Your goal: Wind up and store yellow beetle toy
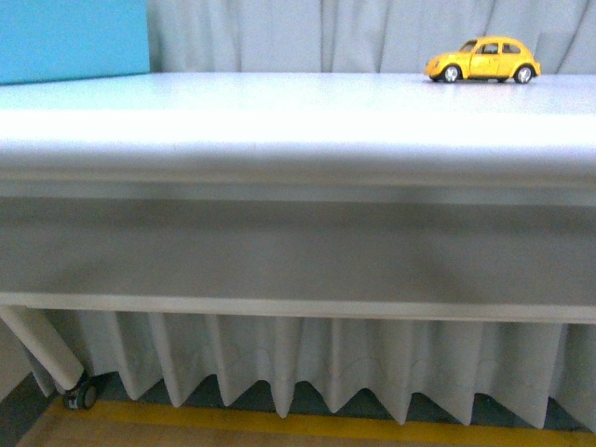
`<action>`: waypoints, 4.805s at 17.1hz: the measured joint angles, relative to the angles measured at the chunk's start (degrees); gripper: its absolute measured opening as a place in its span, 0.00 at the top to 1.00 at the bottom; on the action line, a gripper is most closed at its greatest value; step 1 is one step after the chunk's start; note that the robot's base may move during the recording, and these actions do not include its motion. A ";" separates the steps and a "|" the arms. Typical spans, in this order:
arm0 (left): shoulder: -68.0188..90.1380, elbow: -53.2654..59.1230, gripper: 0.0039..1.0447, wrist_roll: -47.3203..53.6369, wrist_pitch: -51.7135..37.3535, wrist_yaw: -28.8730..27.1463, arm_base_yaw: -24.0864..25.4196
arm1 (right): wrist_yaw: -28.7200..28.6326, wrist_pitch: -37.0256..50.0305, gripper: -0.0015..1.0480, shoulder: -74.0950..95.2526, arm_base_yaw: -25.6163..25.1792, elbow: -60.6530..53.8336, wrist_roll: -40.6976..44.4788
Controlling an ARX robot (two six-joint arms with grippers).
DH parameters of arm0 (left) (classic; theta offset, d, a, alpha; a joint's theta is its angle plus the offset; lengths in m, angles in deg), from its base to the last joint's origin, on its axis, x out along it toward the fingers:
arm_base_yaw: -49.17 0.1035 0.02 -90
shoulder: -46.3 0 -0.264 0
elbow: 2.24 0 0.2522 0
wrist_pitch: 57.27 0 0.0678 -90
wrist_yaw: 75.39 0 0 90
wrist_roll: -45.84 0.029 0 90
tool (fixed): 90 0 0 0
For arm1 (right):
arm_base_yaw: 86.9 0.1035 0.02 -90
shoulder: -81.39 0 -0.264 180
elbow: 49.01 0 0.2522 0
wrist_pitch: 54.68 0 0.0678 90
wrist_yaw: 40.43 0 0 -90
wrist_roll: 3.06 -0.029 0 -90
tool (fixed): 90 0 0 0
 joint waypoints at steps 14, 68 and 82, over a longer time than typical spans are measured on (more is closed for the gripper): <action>-0.02 0.00 0.06 0.04 -0.02 0.00 0.00 | -0.02 -0.04 0.06 0.02 0.00 0.00 -0.02; -0.02 0.02 0.06 0.00 -0.04 -0.02 0.00 | -0.15 -3.15 0.06 0.72 -0.13 0.57 -3.08; -0.02 0.00 0.06 -0.02 -0.04 -0.04 0.00 | -34.12 43.28 0.06 100.32 -8.61 43.47 8.55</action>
